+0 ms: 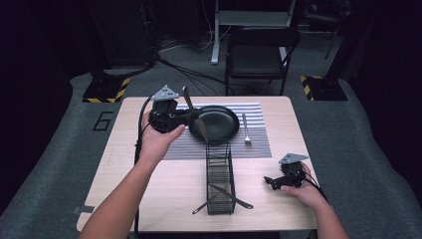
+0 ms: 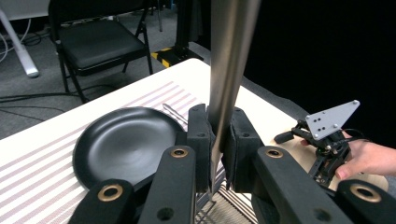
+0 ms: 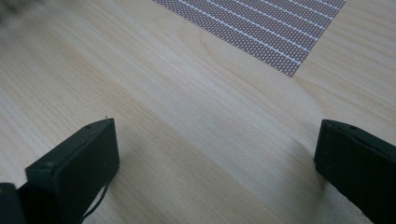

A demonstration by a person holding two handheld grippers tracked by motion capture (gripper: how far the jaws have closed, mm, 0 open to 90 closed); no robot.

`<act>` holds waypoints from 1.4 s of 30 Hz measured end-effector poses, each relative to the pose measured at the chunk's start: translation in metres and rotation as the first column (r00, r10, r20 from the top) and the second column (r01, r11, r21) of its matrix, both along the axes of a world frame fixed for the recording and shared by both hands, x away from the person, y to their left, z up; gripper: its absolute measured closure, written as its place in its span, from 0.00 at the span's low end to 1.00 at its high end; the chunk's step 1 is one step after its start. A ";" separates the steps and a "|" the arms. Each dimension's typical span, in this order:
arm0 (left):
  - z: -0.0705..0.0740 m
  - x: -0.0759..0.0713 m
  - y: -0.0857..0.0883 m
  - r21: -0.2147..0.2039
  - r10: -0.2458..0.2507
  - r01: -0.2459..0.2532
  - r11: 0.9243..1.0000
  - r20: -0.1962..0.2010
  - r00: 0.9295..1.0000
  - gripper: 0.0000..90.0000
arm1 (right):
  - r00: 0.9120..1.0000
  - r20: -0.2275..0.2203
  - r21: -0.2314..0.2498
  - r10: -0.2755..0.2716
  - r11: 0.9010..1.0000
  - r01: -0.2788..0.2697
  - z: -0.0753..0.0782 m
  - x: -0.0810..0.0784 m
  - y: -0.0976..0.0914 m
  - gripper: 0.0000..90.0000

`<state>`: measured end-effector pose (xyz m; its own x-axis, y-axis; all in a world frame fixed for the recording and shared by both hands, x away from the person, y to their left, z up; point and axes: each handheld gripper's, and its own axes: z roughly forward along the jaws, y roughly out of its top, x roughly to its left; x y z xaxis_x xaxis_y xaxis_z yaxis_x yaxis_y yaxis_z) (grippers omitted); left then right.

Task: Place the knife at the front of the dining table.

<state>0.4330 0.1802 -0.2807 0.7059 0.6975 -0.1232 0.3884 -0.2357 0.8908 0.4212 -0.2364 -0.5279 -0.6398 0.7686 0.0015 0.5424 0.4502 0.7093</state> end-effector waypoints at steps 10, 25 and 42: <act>-0.008 0.006 0.020 0.008 0.062 -0.062 0.998 -0.004 0.998 0.91 | 1.000 0.000 0.000 0.000 1.000 0.000 0.000 0.000 0.000 0.00; -0.047 0.027 0.045 0.061 0.197 -0.195 0.979 -0.025 0.980 0.91 | 1.000 0.000 0.000 0.001 1.000 -0.001 0.000 0.000 0.000 0.00; -0.087 0.039 0.067 0.078 0.285 -0.280 0.957 -0.064 0.957 0.92 | 1.000 0.000 0.000 0.000 1.000 0.000 0.000 0.000 0.000 0.00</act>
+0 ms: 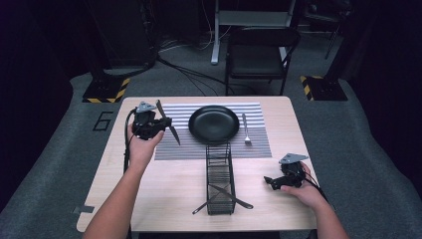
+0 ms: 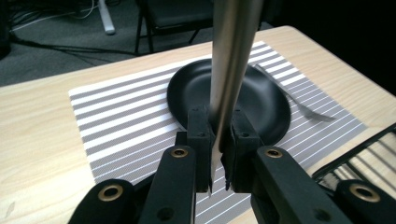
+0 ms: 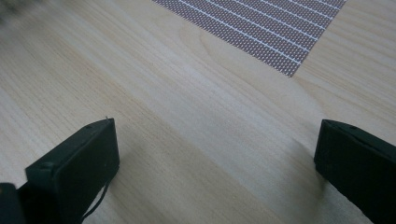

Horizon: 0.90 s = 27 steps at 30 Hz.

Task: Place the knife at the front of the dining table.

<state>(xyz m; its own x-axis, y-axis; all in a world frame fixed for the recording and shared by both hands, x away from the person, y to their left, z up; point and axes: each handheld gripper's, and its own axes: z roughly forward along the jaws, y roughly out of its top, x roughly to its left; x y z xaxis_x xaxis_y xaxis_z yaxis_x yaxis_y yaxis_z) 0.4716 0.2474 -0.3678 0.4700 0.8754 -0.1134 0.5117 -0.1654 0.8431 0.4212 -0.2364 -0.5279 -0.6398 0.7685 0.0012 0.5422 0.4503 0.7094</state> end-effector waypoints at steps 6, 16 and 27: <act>-0.012 0.003 0.007 0.009 0.025 -0.025 1.000 -0.019 0.999 0.92 | 1.000 0.000 0.000 0.000 1.000 0.000 0.000 0.000 0.000 0.00; -0.027 0.007 0.013 0.025 0.057 -0.056 0.998 -0.045 0.997 0.92 | 1.000 0.000 0.000 0.000 1.000 0.000 0.000 0.000 0.000 0.00; -0.036 0.013 0.013 0.046 0.081 -0.078 0.996 -0.052 0.995 0.92 | 1.000 0.001 -0.001 0.001 1.000 -0.001 0.000 0.000 0.000 0.00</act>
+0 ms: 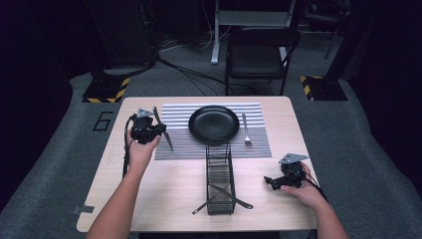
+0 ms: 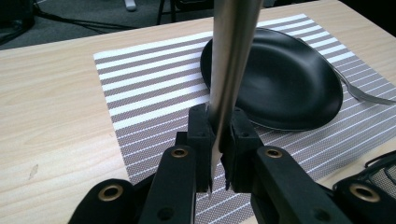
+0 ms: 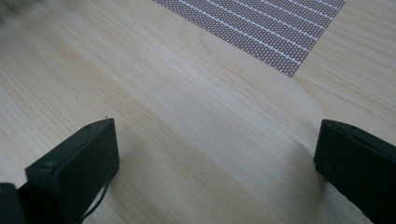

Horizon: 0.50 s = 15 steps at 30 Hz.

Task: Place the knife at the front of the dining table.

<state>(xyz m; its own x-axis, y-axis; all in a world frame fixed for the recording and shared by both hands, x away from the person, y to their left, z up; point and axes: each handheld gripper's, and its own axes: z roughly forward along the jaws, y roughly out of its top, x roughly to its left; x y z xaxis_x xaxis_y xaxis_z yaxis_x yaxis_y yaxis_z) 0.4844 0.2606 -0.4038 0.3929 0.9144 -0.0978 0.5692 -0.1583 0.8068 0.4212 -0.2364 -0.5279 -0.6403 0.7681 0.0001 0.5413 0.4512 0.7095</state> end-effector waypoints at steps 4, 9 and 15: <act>-0.003 0.002 -0.003 0.014 -0.001 0.001 1.000 -0.002 1.000 0.92 | 1.000 -0.001 0.001 -0.001 1.000 0.001 0.000 0.000 0.000 0.00; -0.005 0.005 -0.007 0.016 -0.002 0.002 1.000 0.015 1.000 0.92 | 1.000 -0.001 0.001 -0.001 1.000 0.001 0.000 0.000 0.000 0.00; -0.006 0.009 -0.010 0.023 -0.004 0.003 1.000 0.023 1.000 0.92 | 1.000 -0.001 0.001 -0.001 1.000 0.001 0.000 0.000 0.000 0.00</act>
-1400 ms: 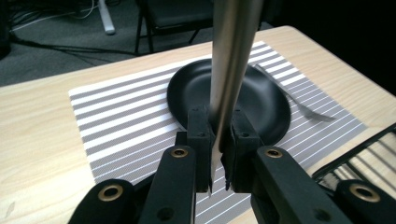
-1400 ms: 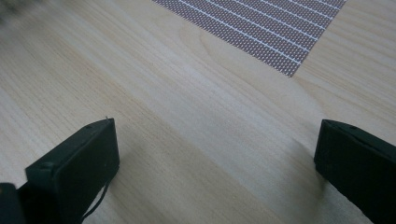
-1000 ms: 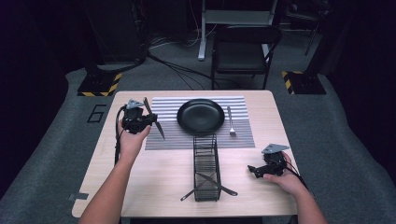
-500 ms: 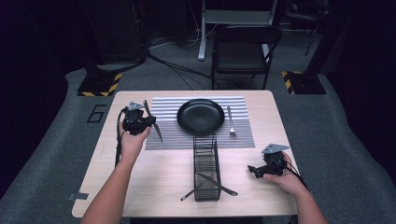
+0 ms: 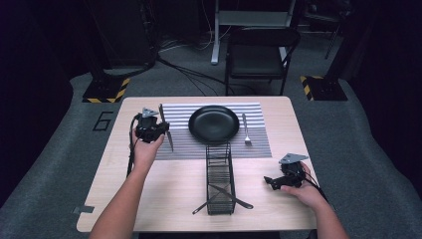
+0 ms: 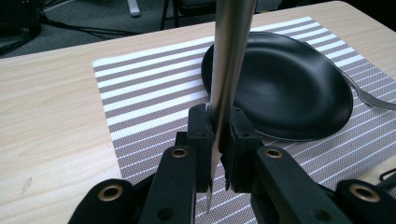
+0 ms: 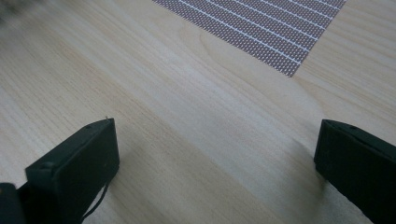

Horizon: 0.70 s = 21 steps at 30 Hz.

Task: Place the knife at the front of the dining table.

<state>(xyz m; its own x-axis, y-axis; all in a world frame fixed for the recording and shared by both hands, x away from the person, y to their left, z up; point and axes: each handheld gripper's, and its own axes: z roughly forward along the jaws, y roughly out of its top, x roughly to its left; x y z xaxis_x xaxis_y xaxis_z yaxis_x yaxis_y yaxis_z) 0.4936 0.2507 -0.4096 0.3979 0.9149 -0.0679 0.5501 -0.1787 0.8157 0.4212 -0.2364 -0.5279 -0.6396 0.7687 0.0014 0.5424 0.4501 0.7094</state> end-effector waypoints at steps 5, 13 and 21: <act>0.000 0.006 -0.004 0.008 0.011 -0.011 1.000 -0.003 1.000 0.92 | 1.000 0.001 0.000 0.001 1.000 -0.001 0.000 0.000 0.000 0.00; -0.003 0.018 -0.011 0.011 0.035 -0.035 0.999 -0.002 0.999 0.92 | 1.000 0.000 0.000 0.000 1.000 0.000 0.000 0.000 0.000 0.00; -0.008 0.025 -0.012 -0.016 0.063 -0.063 0.998 0.011 0.998 0.92 | 1.000 0.000 0.000 0.000 1.000 0.000 0.000 0.000 0.000 0.00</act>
<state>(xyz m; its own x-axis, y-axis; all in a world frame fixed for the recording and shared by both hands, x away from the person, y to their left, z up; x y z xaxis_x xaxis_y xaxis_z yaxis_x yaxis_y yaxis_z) 0.5183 0.2389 -0.4176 0.3401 0.9371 -0.0783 0.5507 -0.1310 0.8243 0.4212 -0.2364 -0.5279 -0.6398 0.7685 0.0011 0.5421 0.4503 0.7095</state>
